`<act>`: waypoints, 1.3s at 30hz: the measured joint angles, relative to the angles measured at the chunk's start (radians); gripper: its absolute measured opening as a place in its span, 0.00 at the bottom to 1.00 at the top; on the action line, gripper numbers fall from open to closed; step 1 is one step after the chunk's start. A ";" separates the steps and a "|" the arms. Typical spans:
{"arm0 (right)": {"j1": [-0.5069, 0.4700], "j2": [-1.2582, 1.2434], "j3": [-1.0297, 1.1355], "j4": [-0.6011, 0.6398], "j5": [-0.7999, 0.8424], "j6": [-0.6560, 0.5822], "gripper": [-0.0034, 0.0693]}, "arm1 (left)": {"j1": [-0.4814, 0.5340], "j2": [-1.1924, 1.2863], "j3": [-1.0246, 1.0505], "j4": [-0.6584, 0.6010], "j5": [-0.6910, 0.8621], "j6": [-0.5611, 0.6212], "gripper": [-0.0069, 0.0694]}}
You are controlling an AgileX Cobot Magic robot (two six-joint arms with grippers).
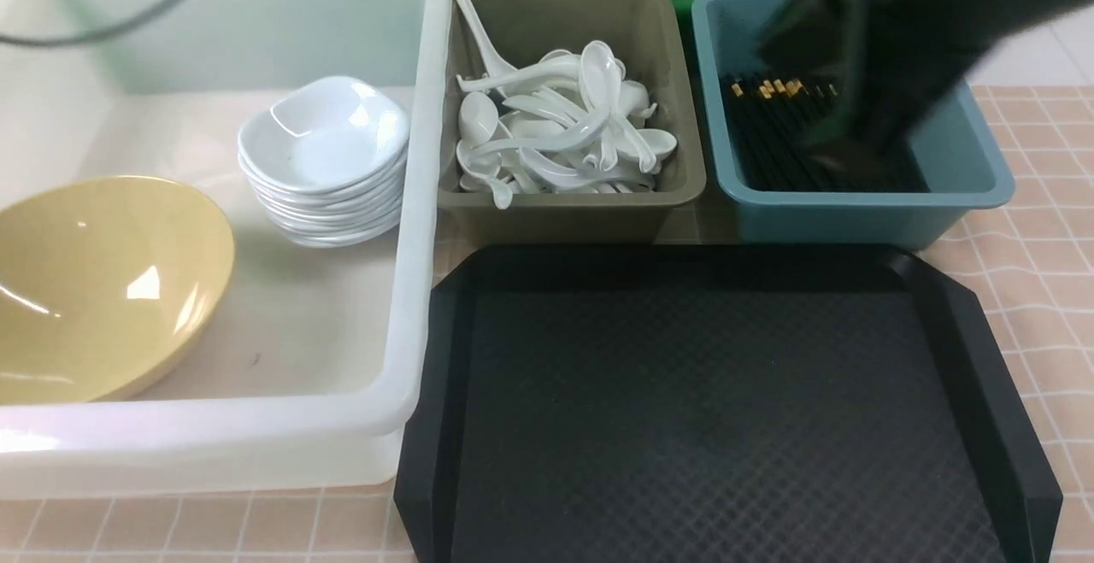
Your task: On brown table put chopsticks spoon bowls plates into blue grey white boxes.
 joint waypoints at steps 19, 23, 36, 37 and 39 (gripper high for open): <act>0.000 -0.510 0.639 -0.001 -0.549 0.221 0.11 | -0.009 -1.070 1.276 0.014 -0.508 -0.047 0.09; 0.000 -0.647 0.777 -0.003 -0.746 0.238 0.11 | -0.009 -1.323 1.491 0.011 -0.593 -0.085 0.09; 0.000 -0.742 0.873 -0.011 -0.849 0.256 0.11 | -0.009 -1.515 1.596 0.008 -0.615 -0.105 0.09; 0.000 -0.742 0.873 -0.011 -0.847 0.256 0.11 | -0.009 -1.515 1.596 0.008 -0.614 -0.105 0.09; 0.000 -0.742 0.873 -0.011 -0.831 0.256 0.11 | -0.009 -1.515 1.596 0.008 -0.612 -0.105 0.09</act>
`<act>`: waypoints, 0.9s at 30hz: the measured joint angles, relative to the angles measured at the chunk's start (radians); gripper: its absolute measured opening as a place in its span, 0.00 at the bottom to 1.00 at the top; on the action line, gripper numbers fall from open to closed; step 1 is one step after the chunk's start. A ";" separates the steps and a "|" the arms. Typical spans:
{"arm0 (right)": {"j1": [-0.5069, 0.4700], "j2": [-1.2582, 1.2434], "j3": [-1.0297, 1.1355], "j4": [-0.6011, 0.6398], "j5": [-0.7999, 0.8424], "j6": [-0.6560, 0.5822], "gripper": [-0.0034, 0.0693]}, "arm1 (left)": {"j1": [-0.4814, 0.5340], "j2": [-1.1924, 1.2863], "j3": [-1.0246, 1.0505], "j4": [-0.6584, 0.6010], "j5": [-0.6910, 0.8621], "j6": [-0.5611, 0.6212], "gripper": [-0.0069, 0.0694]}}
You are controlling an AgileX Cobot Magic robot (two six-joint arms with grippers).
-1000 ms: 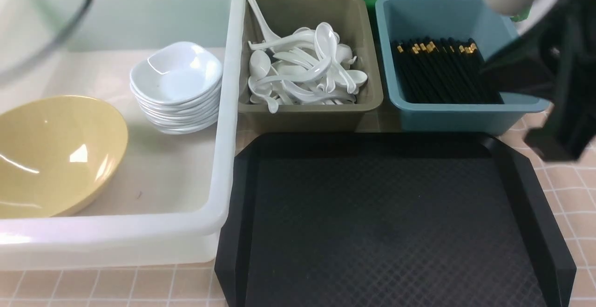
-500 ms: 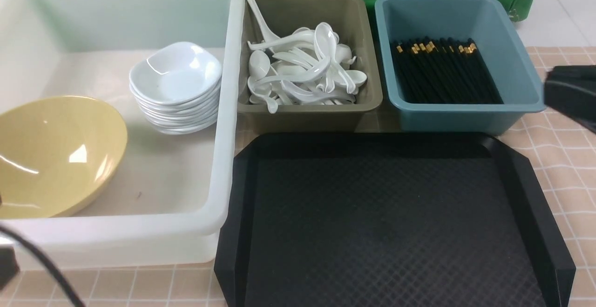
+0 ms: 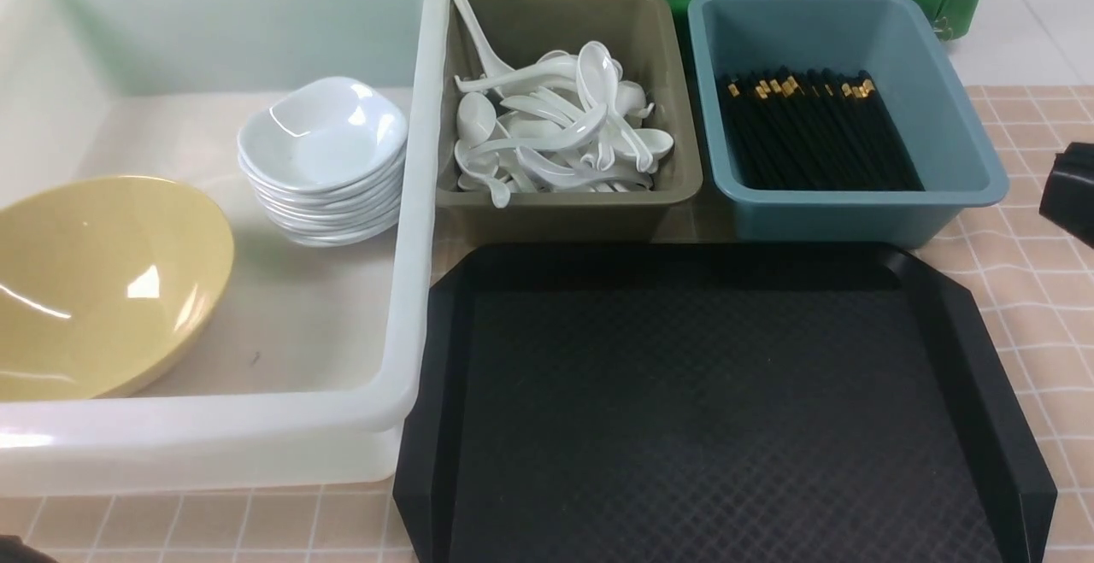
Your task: On brown table put chopsticks spoon bowls plates into blue grey white boxes.
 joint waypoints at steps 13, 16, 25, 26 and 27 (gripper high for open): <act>0.000 -0.004 0.012 0.000 -0.003 0.000 0.11 | 0.000 0.000 0.000 0.000 0.000 -0.001 0.09; -0.001 -0.033 0.054 0.000 -0.015 0.000 0.11 | 0.000 0.000 0.000 0.000 0.000 -0.001 0.09; -0.246 -0.223 0.355 -0.001 -0.129 0.241 0.10 | 0.000 0.000 0.000 0.000 0.000 -0.001 0.09; -0.343 -0.268 0.423 -0.001 -0.143 0.270 0.10 | 0.000 0.000 0.000 0.000 0.000 -0.001 0.09; -0.390 -0.292 0.456 -0.001 -0.144 0.285 0.10 | 0.000 -0.001 0.000 0.000 0.000 -0.001 0.09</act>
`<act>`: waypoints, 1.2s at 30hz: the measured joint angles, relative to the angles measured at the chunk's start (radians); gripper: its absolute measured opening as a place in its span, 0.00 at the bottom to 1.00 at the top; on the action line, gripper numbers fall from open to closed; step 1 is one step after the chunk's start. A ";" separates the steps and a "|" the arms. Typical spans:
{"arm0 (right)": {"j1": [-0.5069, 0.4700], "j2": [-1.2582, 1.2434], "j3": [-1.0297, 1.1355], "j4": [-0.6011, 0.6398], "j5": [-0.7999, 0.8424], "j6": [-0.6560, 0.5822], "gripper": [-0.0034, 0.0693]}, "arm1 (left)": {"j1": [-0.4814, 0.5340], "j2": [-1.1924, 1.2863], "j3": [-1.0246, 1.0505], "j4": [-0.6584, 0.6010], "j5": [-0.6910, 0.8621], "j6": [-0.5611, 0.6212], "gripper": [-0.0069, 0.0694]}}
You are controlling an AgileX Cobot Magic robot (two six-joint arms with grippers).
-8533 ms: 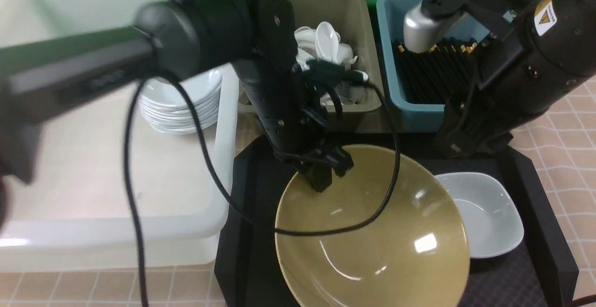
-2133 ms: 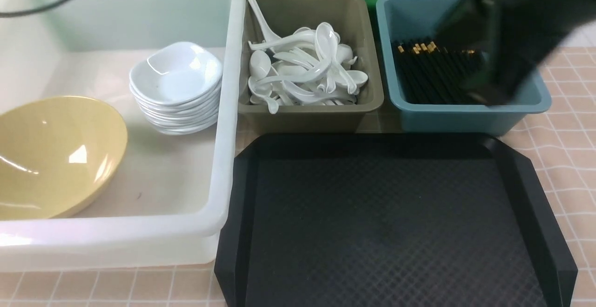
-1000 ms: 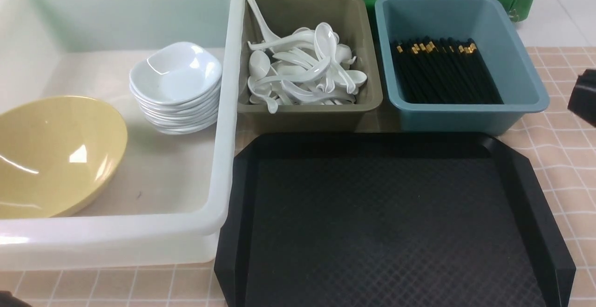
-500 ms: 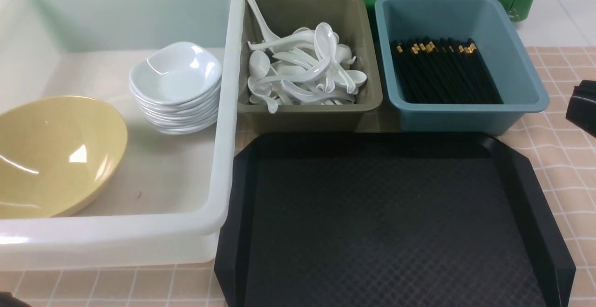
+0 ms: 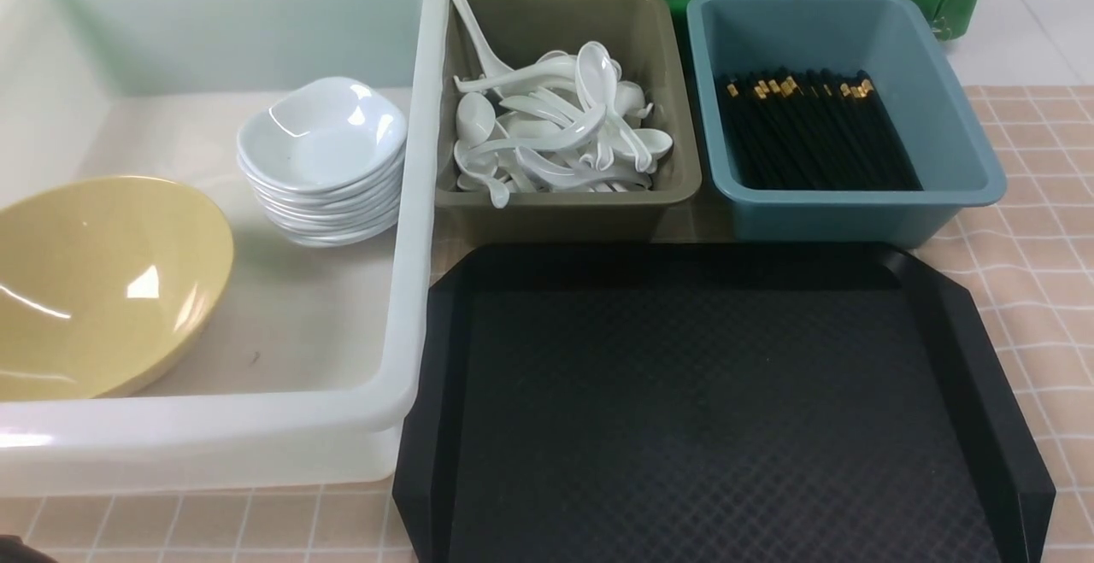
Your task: On brown table put chopsticks spoon bowls plates into blue grey white boxes.
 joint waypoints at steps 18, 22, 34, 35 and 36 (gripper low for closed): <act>-0.377 -0.311 0.310 -0.003 0.055 0.054 0.10 | 0.000 0.000 0.000 0.000 0.000 0.000 0.09; -0.377 -0.311 0.310 -0.003 0.092 0.055 0.10 | 0.000 0.000 0.000 0.000 0.000 0.000 0.09; -0.377 -0.311 0.310 -0.003 0.092 0.055 0.10 | 0.000 0.000 0.000 0.000 0.000 0.000 0.09; -0.377 -0.311 0.310 -0.003 0.092 0.055 0.10 | 0.000 0.000 0.000 0.000 0.000 0.000 0.09; -0.377 -0.311 0.310 -0.003 0.092 0.055 0.10 | 0.000 0.000 0.000 0.000 0.000 0.000 0.09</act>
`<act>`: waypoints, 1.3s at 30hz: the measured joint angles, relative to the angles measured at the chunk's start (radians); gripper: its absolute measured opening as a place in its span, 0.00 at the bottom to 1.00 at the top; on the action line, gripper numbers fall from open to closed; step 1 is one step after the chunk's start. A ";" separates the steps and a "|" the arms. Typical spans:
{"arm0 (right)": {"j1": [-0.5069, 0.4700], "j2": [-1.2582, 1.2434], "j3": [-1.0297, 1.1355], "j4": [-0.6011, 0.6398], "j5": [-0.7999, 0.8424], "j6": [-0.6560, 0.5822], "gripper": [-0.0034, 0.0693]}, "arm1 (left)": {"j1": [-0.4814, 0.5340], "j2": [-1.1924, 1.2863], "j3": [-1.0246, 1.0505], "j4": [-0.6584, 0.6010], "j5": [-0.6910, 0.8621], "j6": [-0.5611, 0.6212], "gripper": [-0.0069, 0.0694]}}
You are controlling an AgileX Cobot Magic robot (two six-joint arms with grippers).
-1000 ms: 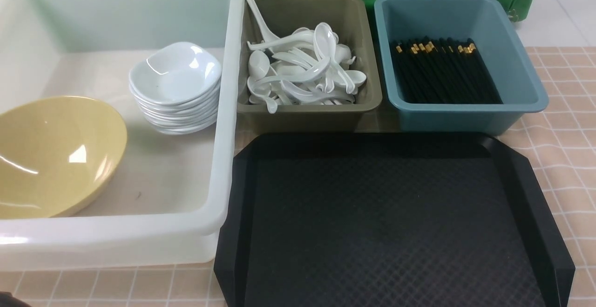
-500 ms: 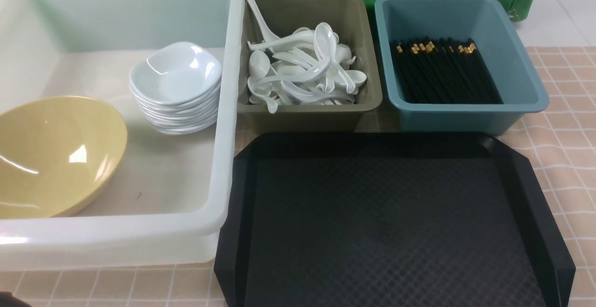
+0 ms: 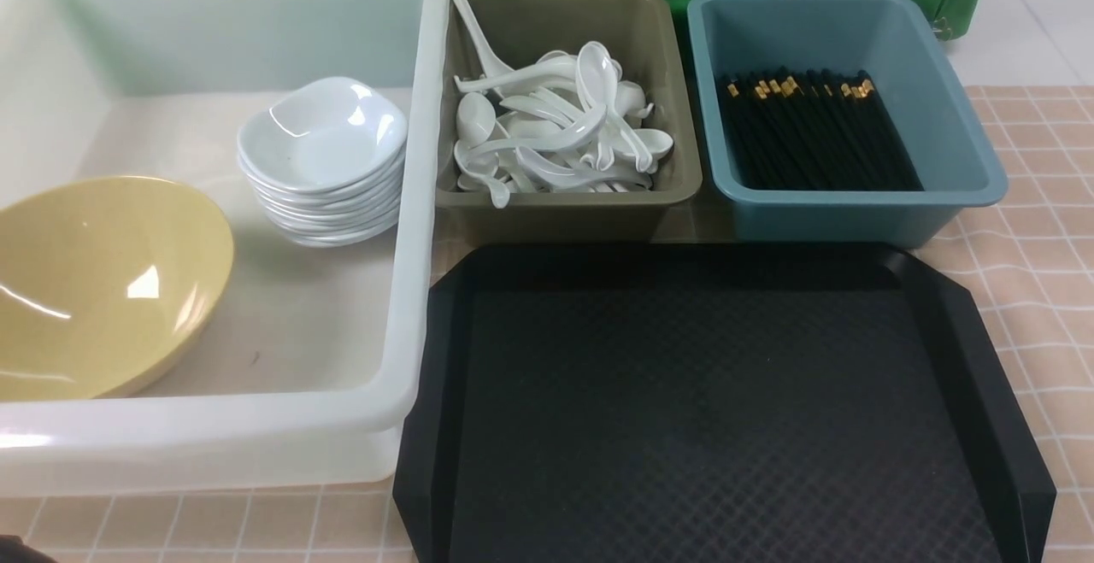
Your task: On brown table put chopsticks spoon bowls plates into blue grey white boxes.
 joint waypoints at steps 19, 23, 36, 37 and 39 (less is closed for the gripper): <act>0.000 0.000 0.000 0.000 -0.001 0.000 0.11 | 0.000 0.000 0.000 0.000 0.000 0.000 0.09; 0.000 0.000 0.000 0.000 -0.001 0.000 0.12 | 0.000 0.000 0.000 0.000 0.000 0.000 0.09; 0.000 0.000 0.000 0.000 -0.001 0.000 0.14 | 0.000 0.000 0.000 0.000 0.000 0.000 0.09; 0.000 0.000 0.000 0.000 -0.001 0.000 0.14 | 0.000 0.000 0.000 0.000 0.000 0.000 0.09; 0.000 0.000 0.000 0.000 -0.001 0.000 0.14 | 0.000 0.000 0.000 0.000 0.000 0.000 0.09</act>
